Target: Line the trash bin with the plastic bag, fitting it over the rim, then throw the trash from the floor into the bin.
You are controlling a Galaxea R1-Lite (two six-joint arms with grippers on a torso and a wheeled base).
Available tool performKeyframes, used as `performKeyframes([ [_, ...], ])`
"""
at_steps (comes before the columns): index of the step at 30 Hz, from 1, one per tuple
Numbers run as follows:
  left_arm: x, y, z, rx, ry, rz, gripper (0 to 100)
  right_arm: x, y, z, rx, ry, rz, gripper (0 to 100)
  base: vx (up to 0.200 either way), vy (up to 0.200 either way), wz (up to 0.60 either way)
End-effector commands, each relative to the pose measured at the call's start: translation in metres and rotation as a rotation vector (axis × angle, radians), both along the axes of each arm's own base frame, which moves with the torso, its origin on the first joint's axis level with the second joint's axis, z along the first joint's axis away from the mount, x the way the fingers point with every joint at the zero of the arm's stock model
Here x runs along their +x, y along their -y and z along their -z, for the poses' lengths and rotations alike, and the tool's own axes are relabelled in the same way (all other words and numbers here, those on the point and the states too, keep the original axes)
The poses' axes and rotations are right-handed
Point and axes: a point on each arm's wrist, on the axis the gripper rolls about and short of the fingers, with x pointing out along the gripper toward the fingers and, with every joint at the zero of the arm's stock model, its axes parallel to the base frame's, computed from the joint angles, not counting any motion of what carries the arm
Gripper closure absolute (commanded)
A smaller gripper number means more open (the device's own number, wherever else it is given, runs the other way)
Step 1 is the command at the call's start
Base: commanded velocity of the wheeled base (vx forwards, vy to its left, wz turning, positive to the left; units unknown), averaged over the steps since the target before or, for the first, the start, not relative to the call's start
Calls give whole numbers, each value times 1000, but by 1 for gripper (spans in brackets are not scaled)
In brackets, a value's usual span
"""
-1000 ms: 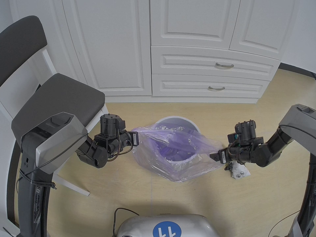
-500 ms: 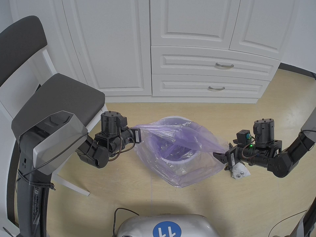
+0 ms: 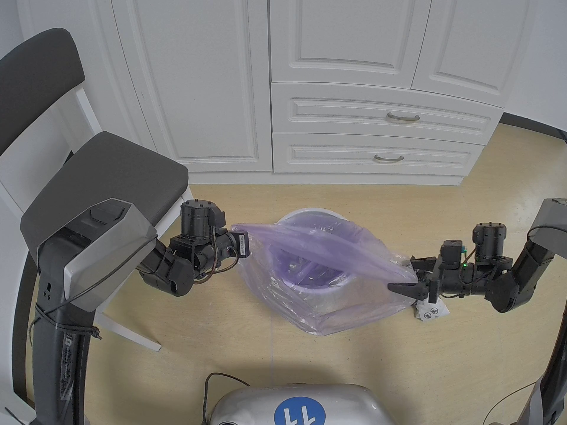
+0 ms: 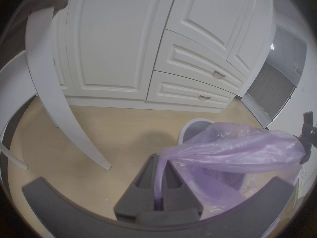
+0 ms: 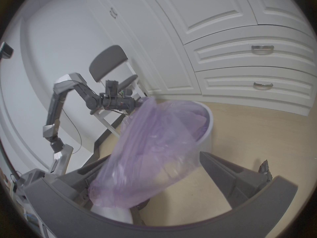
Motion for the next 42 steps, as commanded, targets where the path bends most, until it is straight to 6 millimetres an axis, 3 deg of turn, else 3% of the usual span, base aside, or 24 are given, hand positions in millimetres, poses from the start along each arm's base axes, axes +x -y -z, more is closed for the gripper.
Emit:
performKeyframes([
  [1,16,-13,16,15,-33,-45,100,7,43,42,51,-57,34,0,0,0,0],
  [9,22,-16,18,22,-37,-70,100,3,46,31,57,-7,14,0,0,0,0],
  [14,12,-15,3,10,-27,-58,100,-5,34,-12,-32,146,144,0,0,0,0],
  [16,10,-13,1,9,-24,-53,100,-5,27,-19,-53,166,180,0,0,0,0],
  [18,6,-8,-3,12,-18,-38,100,-6,-6,-30,-132,210,310,0,0,0,0],
  [20,5,-6,-3,12,-16,-34,100,-7,-24,-28,-163,213,345,0,0,0,0],
  [24,-4,-3,-3,14,-15,-23,100,-7,-92,-26,-203,270,460,0,0,0,0],
  [25,-4,-3,-3,14,-15,-23,100,-7,-92,-26,-203,270,460,0,0,0,0],
  [26,-5,-2,-2,11,-7,-20,100,4,-120,-23,-185,289,466,0,0,0,0],
  [29,-8,1,0,13,-7,-13,100,28,-141,-16,-185,303,453,0,0,0,0],
  [34,-13,-2,-1,18,-17,-16,100,38,-148,-24,-309,250,400,0,0,0,0],
  [35,-13,-4,-1,16,-18,-17,0,40,-151,-26,-320,243,393,0,0,0,0],
  [42,-15,-4,-6,15,-16,-12,0,62,-166,-18,-423,223,338,0,0,0,0],
])
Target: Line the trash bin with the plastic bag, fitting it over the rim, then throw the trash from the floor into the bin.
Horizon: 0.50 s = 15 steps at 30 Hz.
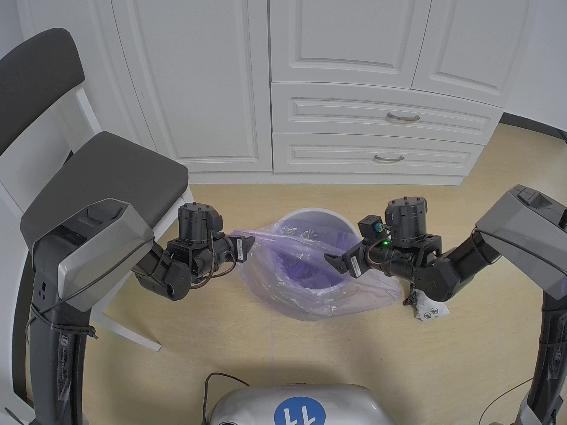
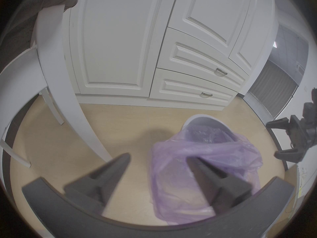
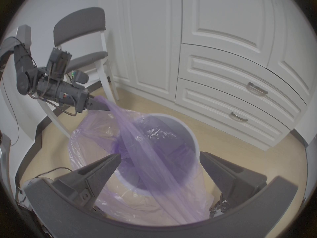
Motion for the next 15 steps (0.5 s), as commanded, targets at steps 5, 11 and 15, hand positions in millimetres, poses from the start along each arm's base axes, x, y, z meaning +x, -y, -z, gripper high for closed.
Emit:
performKeyframes([
  [5,-12,-1,-15,-3,6,15,0,41,-26,21,-98,-51,-29,0,0,0,0],
  [11,-17,-3,-21,8,14,20,0,54,-34,35,-137,-116,-24,0,0,0,0],
  [15,-16,-2,-24,5,23,22,0,65,-37,41,-134,-120,-17,100,0,0,0],
])
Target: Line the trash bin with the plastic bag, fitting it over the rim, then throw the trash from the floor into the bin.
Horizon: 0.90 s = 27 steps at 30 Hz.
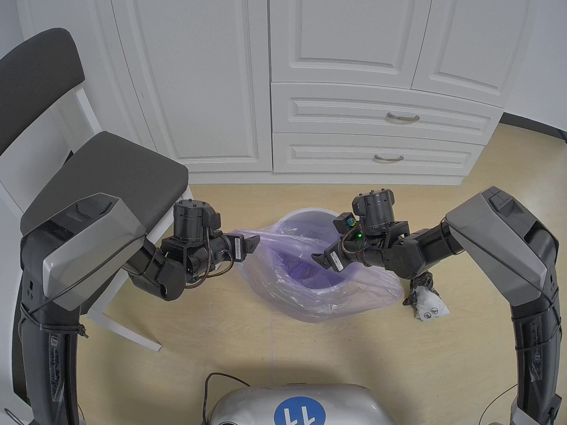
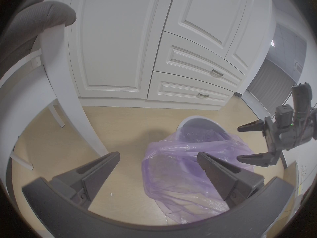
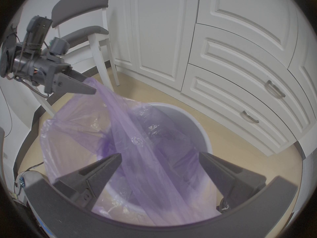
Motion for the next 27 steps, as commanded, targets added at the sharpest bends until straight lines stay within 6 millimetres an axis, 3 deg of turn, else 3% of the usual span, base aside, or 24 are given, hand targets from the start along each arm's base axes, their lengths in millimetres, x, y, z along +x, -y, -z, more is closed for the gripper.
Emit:
performKeyframes([
  [1,-2,0,-11,-6,22,3,0,16,-7,27,-16,-38,6,100,0,0,0],
  [10,-2,0,-13,-8,28,3,0,30,-4,34,-9,-22,51,100,0,0,0],
  [15,-1,-1,-19,-16,46,-2,0,44,-6,11,75,53,104,100,0,0,0],
  [18,0,-2,-25,-22,58,-7,0,68,-9,-15,159,183,192,100,0,0,0],
  [21,0,-2,-26,-22,66,-13,0,76,-8,-2,173,188,250,100,0,0,0],
  [25,1,-2,-25,-28,81,-13,0,77,-14,1,209,240,261,100,0,0,0],
  [27,1,-1,-25,-29,85,-13,0,80,-15,-4,273,369,288,100,0,0,0],
])
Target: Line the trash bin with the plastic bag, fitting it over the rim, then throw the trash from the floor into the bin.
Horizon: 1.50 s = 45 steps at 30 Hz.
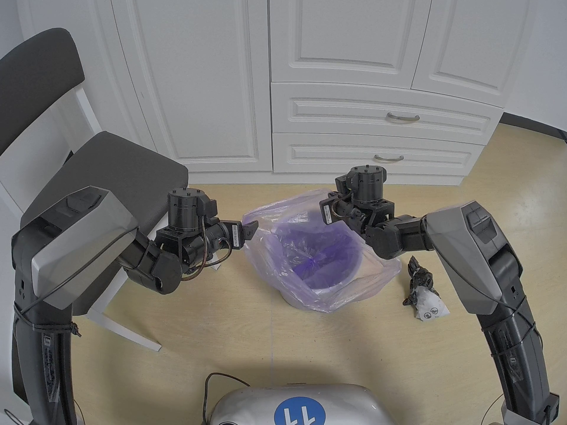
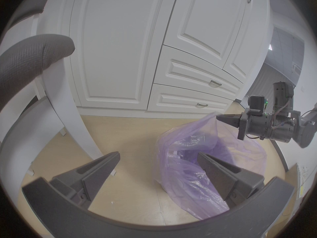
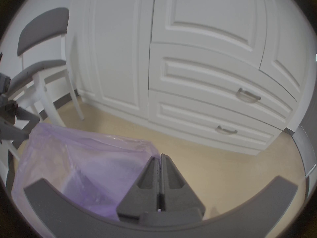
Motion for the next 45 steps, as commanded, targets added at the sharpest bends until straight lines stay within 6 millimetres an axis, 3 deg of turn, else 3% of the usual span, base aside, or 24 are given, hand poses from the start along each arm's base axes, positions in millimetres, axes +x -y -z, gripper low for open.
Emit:
performKeyframes([
  [1,1,0,-1,-6,15,-3,0,8,-4,12,66,137,54,100,0,0,0],
  [9,0,2,0,-4,12,0,0,6,-8,6,117,242,57,100,0,0,0],
  [10,0,2,0,-5,13,0,0,6,-11,16,102,234,52,100,0,0,0],
  [11,0,2,0,-4,12,0,0,7,-12,22,92,227,49,0,0,0,0],
  [16,2,3,3,-7,19,2,0,5,-17,29,93,230,39,0,0,0,0],
  [18,7,5,8,-18,49,0,0,3,-17,14,109,264,40,0,0,0,0],
  [21,11,7,11,-30,76,0,0,-5,-11,-32,134,309,42,0,0,0,0],
  [24,12,7,10,-32,82,0,0,-12,-7,-42,123,286,43,0,0,0,0],
  [25,12,7,8,-37,85,1,0,-35,3,-66,128,191,41,0,0,0,0],
  [29,12,7,8,-41,87,0,0,-71,16,-79,233,-8,91,0,0,0,0],
  [32,13,8,7,-46,90,1,0,-88,28,-68,301,-102,178,0,0,0,0],
  [35,17,10,7,-66,92,-1,0,-92,40,-51,354,-163,241,0,0,0,0],
  [40,20,14,7,-147,7,-27,0,-75,66,-16,450,-241,348,0,0,0,0],
  [45,27,16,-2,-211,-144,-71,0,-60,77,11,442,-283,373,0,0,0,0],
])
